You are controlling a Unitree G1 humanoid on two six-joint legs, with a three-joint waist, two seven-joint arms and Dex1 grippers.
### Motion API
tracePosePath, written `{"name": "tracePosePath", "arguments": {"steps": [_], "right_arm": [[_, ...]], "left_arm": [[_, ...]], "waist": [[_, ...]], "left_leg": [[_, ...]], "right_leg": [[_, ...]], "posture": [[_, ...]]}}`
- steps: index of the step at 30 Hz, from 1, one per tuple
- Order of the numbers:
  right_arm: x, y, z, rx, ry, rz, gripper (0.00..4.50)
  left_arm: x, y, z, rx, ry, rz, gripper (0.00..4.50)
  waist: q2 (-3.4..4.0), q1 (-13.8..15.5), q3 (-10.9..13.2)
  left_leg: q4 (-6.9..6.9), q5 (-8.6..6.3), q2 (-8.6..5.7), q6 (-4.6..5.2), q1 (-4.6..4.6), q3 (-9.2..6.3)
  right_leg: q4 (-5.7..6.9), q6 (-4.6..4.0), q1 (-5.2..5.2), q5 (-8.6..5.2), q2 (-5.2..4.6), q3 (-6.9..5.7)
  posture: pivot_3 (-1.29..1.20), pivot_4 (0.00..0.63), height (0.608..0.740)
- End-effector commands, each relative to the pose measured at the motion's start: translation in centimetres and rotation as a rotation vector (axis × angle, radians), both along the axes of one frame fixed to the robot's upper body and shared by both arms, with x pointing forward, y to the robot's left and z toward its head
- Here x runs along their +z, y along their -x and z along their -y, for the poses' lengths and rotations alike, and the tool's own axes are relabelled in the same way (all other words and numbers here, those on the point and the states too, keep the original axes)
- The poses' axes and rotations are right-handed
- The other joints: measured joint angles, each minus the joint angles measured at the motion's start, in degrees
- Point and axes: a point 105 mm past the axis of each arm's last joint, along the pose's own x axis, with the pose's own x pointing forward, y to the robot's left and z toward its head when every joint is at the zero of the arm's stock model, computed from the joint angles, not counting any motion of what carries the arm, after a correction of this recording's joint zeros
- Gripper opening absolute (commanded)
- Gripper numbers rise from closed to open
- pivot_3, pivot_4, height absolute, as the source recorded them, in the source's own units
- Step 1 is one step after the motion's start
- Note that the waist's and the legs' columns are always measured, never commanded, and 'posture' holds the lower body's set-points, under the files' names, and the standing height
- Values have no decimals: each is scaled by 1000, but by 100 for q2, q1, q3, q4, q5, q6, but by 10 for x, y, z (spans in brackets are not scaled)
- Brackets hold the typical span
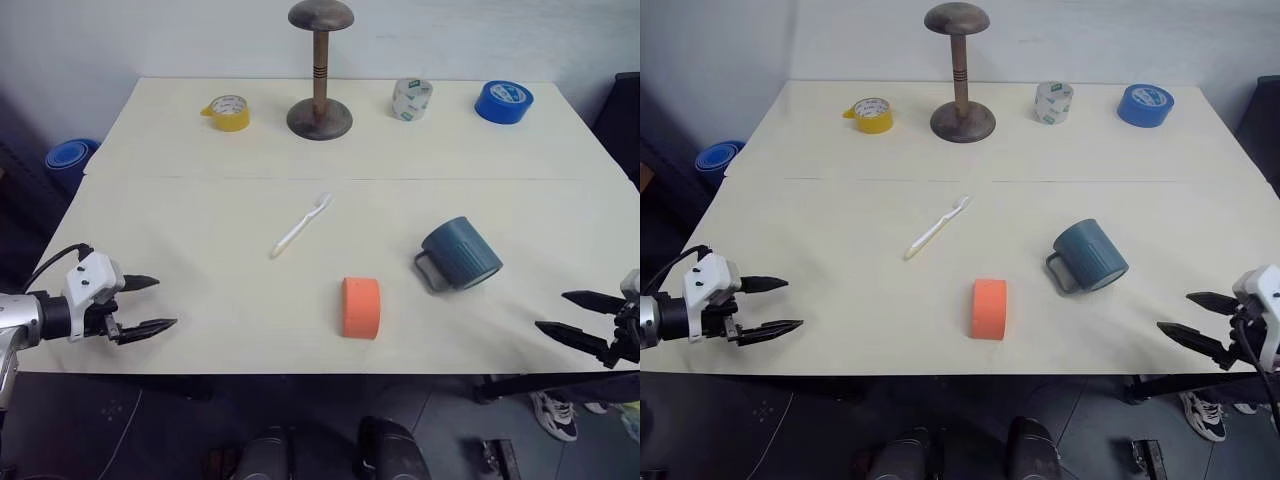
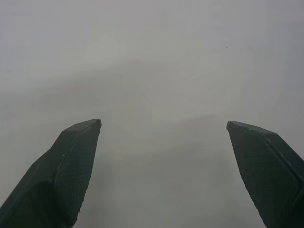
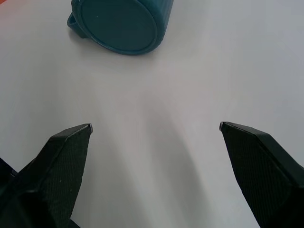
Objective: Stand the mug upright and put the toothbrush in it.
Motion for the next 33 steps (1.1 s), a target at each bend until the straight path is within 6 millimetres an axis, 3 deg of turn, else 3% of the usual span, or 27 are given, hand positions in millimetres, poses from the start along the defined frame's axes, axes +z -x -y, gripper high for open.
{"name": "tracePosePath", "arguments": {"steps": [1, 15, 18, 21, 27, 33], "right_arm": [[11, 1, 1, -1, 4, 38, 4483], [12, 3, 1, -29, -7, 38, 4483], [15, 5, -10, -25, -56, 32, 4483], [16, 21, -42, 63, -121, -12, 4483], [21, 44, -120, 234, -220, -59, 4483], [7, 44, -199, 349, -384, -148, 4483]], "left_arm": [[1, -2, -1, 4, -5, 20, 4500], [3, -10, 2, 44, 57, 43, 4500], [8, -11, 9, 6, 63, 44, 4500], [24, -7, 26, -67, 138, 26, 4500], [51, 29, 79, -359, 191, -103, 4500], [72, 42, 113, -564, 132, -108, 4500]], "waist": [[0, 0, 0], [0, 2, 0], [0, 4, 0], [0, 36, 0], [-1, 82, 1], [4, 94, 4]], "left_leg": [[0, 0, 0, 0, 0, 0], [0, 0, 0, 0, 0, 0], [0, 0, 1, 0, 0, 0], [0, 0, 2, -1, -3, -6], [8, -7, 10, -6, -1, -20], [21, -13, 29, -18, -1, -30]], "right_leg": [[0, 0, 0, 0, 0, 0], [0, 0, 0, 0, 0, 0], [0, 0, 0, 0, 0, 0], [0, 0, 0, 0, 2, -2], [-1, 0, 0, 0, 9, 11], [-28, -15, 2, -6, 50, 47]], "posture": [[0, 150, 740], [0, 150, 740], [0, 150, 740], [0, 150, 740], [0, 150, 740], [0, 150, 740]]}}
